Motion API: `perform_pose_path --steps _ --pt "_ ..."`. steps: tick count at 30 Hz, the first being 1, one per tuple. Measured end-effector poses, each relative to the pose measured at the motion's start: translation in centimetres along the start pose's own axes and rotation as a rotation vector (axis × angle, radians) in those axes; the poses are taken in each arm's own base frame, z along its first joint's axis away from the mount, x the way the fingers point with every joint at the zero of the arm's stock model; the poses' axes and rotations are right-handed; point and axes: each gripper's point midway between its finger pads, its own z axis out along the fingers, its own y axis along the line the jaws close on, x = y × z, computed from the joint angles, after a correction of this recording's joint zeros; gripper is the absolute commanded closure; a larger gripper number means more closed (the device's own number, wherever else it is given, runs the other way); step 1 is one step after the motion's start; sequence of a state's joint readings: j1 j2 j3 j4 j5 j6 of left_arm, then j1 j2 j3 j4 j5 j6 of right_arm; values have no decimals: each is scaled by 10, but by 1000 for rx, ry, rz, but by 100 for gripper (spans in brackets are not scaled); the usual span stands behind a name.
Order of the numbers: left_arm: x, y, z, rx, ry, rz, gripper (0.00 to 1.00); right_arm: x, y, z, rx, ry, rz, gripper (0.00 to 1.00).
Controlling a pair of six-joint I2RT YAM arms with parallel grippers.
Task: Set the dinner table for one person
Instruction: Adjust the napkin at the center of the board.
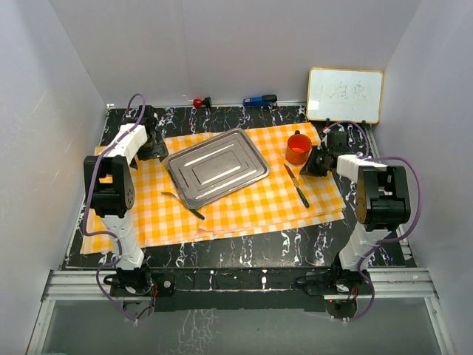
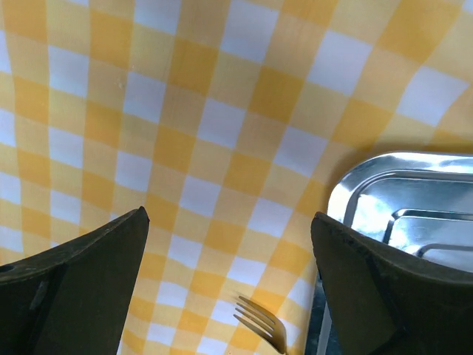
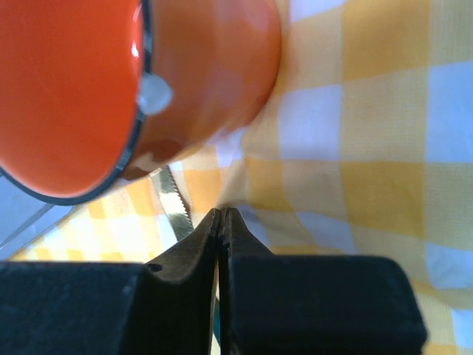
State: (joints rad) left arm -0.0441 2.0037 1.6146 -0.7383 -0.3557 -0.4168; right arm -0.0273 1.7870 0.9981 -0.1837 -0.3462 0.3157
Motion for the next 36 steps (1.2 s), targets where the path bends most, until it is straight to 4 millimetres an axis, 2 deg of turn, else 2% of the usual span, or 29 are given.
perform_pose_path --steps 4,9,14,19,23,25,27,29,33,36 --pt "12 7 3 -17 23 -17 10 -13 4 -3 10 -16 -8 100" --pt "8 15 -1 -42 -4 -37 10 -27 1 -6 47 -44 -23 100" --pt "10 23 3 -84 -8 -58 12 -26 0 -7 56 -42 -21 100" --pt "19 31 20 -103 27 -97 18 -21 -6 -5 81 -37 -18 100" --pt "18 41 41 -117 49 -147 26 -4 -17 -3 114 -4 -5 100" --pt "18 42 49 -114 67 -165 33 -2 -19 -3 124 -5 3 100" --pt "9 43 53 -114 52 -184 39 -2 -21 -3 136 -13 9 100" --pt "0 40 59 -107 50 -194 47 -2 -23 -5 151 -23 11 100" --pt "-13 32 68 -84 37 -203 72 -1 -25 -6 175 -30 22 100" --pt "-20 24 71 -57 24 -198 77 0 -27 -7 191 -36 30 100"
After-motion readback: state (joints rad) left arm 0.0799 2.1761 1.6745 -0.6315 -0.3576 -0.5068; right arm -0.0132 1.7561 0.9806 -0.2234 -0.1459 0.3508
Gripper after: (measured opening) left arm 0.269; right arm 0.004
